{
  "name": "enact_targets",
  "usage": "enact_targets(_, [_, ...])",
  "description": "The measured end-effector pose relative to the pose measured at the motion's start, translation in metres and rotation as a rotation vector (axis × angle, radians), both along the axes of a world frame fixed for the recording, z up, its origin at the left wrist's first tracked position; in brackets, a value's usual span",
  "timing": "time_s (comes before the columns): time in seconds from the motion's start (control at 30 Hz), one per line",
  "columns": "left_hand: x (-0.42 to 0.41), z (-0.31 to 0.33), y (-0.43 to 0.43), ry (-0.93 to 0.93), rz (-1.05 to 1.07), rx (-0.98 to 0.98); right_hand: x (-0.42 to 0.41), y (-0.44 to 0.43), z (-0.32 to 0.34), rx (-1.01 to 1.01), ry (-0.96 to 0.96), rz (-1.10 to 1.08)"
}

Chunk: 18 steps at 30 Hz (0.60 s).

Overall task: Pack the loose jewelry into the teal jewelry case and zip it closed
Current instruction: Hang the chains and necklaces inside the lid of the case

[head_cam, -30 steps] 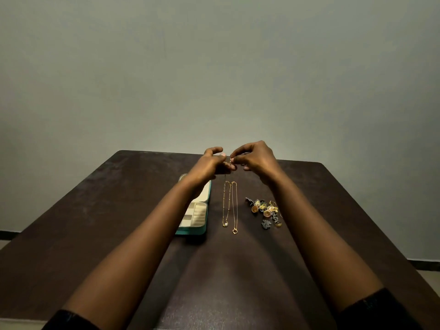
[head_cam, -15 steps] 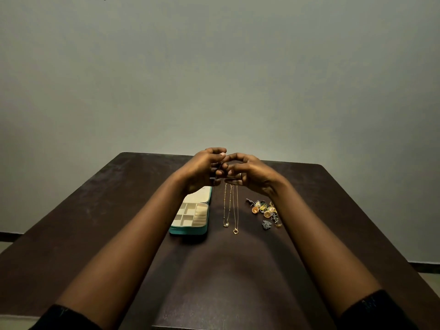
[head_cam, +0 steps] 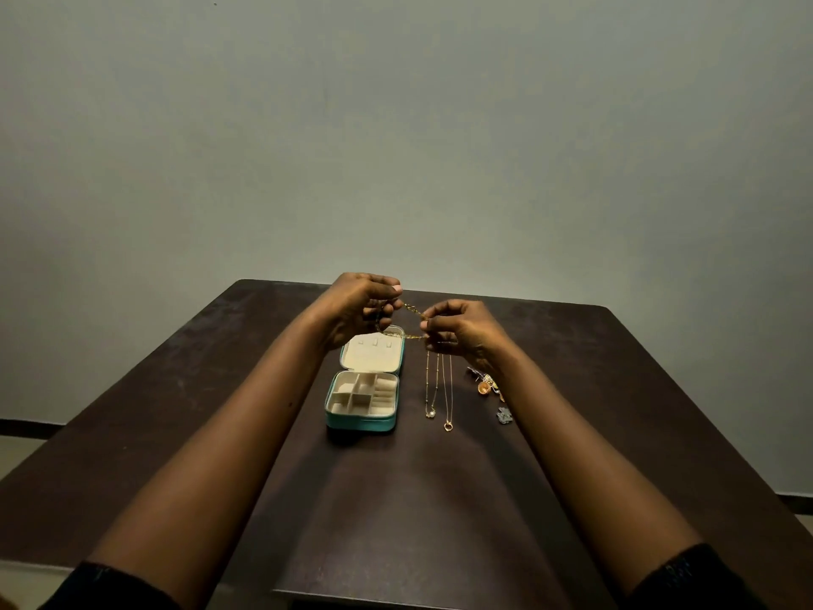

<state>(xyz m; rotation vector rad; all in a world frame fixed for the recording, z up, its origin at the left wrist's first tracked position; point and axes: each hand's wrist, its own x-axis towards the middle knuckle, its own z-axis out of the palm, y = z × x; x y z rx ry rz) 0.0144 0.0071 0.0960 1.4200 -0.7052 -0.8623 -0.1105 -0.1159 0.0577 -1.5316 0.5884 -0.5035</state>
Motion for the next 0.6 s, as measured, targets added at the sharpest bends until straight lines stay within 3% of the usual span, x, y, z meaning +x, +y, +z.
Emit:
enact_targets(0.2, [0.012, -0.017, -0.001, 0.041, 0.082, 0.02, 0.02, 0.005, -0.014, -0.347, 0.211, -0.242])
enact_targets(0.33, [0.023, -0.038, -0.007, 0.023, 0.126, 0.042, 0.038, 0.007, -0.023, -0.411, 0.292, -0.347])
enact_targets(0.47, [0.046, -0.061, -0.016, -0.258, 0.237, 0.154, 0.048, 0.013, -0.032, -0.337, 0.294, -0.266])
enact_targets(0.6, [0.065, -0.069, -0.027, -0.721, 0.282, 0.236, 0.059, 0.02, -0.04, -0.406, 0.271, -0.144])
